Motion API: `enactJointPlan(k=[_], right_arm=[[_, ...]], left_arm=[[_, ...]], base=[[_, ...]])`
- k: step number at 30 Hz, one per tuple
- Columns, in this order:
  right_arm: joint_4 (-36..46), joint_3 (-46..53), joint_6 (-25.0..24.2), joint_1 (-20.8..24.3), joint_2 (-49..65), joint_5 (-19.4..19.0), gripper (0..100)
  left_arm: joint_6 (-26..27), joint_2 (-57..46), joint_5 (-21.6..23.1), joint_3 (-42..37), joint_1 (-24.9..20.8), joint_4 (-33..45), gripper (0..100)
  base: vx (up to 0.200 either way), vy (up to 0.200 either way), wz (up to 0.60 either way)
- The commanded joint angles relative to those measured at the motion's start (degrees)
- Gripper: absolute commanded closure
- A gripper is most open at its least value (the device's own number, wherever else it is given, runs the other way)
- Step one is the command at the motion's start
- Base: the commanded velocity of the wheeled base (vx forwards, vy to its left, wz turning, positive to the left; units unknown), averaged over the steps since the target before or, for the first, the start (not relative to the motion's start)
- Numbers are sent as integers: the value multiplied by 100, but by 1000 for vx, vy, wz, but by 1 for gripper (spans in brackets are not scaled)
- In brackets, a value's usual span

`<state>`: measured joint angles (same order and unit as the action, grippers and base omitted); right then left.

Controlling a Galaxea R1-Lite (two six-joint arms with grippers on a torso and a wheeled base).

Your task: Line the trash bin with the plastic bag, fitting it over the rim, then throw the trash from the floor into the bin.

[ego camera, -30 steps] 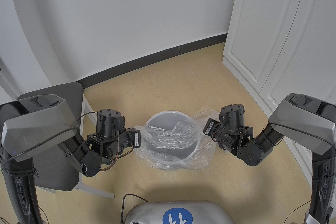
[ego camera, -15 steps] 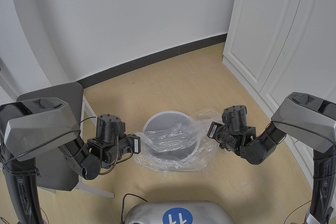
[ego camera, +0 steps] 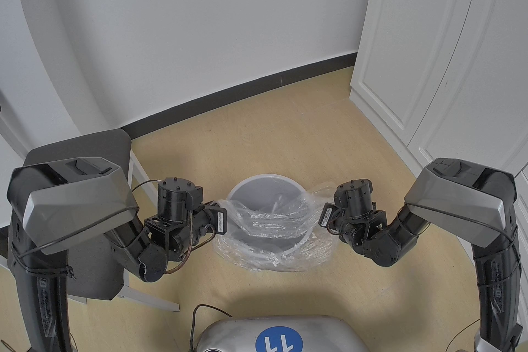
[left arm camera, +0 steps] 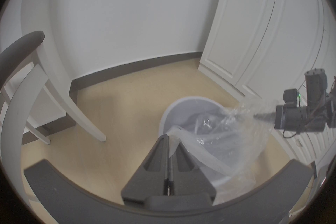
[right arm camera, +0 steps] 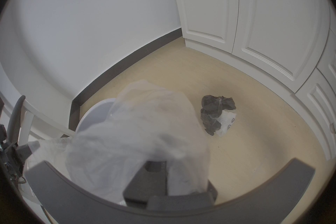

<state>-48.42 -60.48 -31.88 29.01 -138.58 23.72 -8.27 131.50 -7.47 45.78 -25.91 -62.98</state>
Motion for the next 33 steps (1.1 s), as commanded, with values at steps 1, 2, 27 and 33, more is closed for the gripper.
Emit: enactJointPlan(k=[1,2,27,33], right_arm=[[-36,-280,-99,-36,-275,36,100],[-36,-351,-134,-54,-292,71,100],[-229,-922,-468,-133,-398,484,100],[-150,-693,-407,34,-371,484,100]], left_arm=[[0,420,-123,353,94,-224,100],[0,455,-140,415,138,-241,100],[-8,579,-140,880,622,-725,100],[0,543,-140,441,771,-769,100]], base=[[0,0,0],[0,0,0],[0,0,0],[0,0,0]])
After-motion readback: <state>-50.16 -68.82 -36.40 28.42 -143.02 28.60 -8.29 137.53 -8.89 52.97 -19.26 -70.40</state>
